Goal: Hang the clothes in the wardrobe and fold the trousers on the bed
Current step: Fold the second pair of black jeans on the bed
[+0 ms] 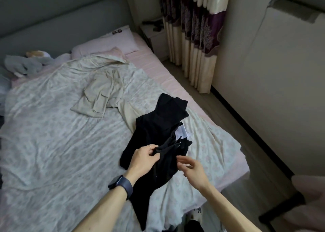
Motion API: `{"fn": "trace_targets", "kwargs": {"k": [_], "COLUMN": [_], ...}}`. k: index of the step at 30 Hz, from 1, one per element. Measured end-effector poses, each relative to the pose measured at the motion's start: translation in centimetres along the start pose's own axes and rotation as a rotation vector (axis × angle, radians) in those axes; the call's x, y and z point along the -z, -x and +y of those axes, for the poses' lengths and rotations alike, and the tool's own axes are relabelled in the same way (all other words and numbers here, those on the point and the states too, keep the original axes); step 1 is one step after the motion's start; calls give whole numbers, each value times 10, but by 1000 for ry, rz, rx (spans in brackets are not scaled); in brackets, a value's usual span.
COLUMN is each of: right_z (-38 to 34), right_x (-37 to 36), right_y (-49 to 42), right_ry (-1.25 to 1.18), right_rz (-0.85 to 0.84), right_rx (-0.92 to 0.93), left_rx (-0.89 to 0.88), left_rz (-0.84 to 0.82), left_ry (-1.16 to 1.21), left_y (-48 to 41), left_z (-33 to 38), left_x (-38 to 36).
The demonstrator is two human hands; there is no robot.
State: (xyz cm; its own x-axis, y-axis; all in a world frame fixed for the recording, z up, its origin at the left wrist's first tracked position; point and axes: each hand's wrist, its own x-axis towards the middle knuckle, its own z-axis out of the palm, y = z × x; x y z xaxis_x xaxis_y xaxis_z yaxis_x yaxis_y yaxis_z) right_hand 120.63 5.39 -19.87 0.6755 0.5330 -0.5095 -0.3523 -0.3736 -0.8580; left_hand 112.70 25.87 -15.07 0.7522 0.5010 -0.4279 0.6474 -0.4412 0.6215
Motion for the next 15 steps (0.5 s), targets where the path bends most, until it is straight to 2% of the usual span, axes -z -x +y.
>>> {"fn": "trace_targets", "kwargs": {"k": [3, 6, 9, 11, 15], "right_z": [7, 0, -33, -51, -99], "right_x": [26, 39, 25, 21, -38], "right_y": [-4, -25, -56, -76, -99], "right_ry": [149, 325, 471, 520, 718], "right_rz": [238, 264, 118, 74, -153], "right_rx": [6, 37, 125, 161, 419], "left_rx": [1, -18, 9, -16, 29], "left_rz": [22, 115, 262, 274, 405], "left_ry": [-31, -52, -49, -100, -115], "left_y": [8, 29, 68, 81, 138], "left_z": [-2, -5, -21, -23, -56], "left_x": [26, 58, 94, 101, 133]}}
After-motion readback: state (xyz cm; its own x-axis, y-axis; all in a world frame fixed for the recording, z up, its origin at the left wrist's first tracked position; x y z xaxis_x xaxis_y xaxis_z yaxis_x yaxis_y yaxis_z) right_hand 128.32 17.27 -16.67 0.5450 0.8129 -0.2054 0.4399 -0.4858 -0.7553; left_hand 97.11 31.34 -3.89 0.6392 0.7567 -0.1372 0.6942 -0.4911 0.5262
